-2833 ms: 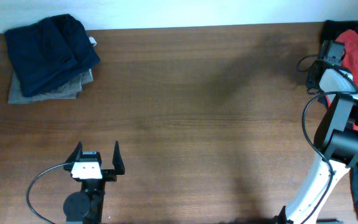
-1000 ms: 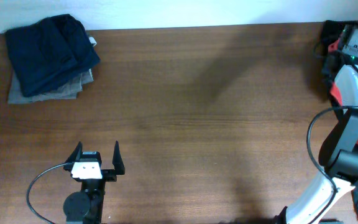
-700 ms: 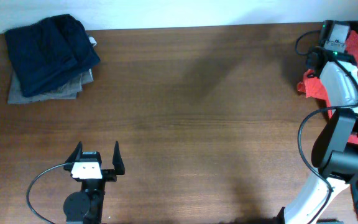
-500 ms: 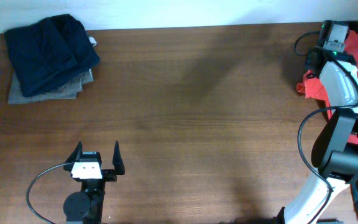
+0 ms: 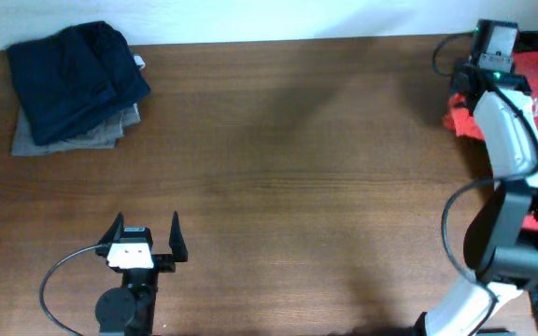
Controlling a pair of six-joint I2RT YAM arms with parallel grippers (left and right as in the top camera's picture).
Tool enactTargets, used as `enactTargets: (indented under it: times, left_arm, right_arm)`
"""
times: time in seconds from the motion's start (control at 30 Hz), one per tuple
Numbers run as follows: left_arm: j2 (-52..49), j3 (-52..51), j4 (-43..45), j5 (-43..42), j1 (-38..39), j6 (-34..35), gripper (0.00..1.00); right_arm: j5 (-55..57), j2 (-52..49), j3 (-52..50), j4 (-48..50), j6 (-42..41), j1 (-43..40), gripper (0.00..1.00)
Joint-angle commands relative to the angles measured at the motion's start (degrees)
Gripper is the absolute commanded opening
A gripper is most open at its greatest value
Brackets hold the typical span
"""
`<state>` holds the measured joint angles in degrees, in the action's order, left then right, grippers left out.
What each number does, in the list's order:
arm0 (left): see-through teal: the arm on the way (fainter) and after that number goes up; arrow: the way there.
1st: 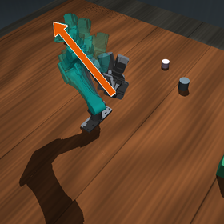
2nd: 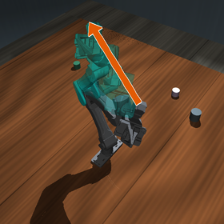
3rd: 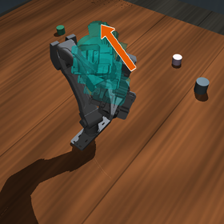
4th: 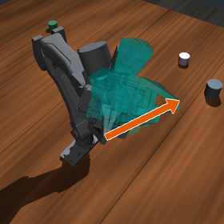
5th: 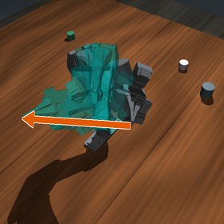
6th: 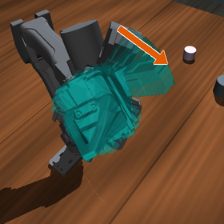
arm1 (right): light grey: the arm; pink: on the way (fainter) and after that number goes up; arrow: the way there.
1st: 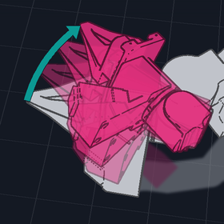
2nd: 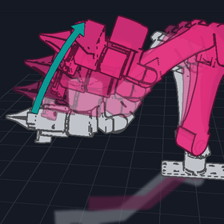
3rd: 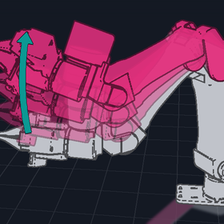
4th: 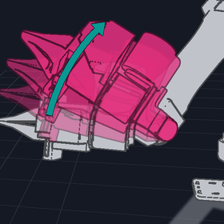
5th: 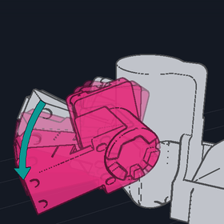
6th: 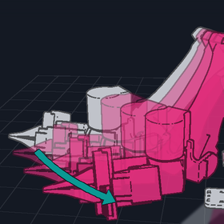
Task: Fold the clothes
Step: 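Lift the red t-shirt with the right gripper and pull it leftward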
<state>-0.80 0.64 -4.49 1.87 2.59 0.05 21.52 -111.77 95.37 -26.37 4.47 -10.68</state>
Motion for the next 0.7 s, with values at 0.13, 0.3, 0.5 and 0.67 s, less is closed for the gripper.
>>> enactTargets:
  times: [0.13,0.3,0.5,0.67]
  left_arm:
    - [0.4,-0.1,-0.3,-0.7,-0.3,0.2,0.99]
    - [0.4,-0.1,-0.3,-0.7,-0.3,0.2,0.99]
    - [0.4,-0.1,-0.3,-0.7,-0.3,0.2,0.99]
    - [0.4,-0.1,-0.3,-0.7,-0.3,0.2,0.99]
  right_arm:
    - [-0.3,5.8,1.1,0.1,-0.4,10.0,0.13]
    - [-4.4,5.7,1.1,-1.1,-0.7,16.7,0.13]
    - [-15.5,5.3,1.1,-1.3,-8.4,25.2,0.13]
    - [-1.1,5.0,1.1,-1.0,-8.4,26.8,0.24]
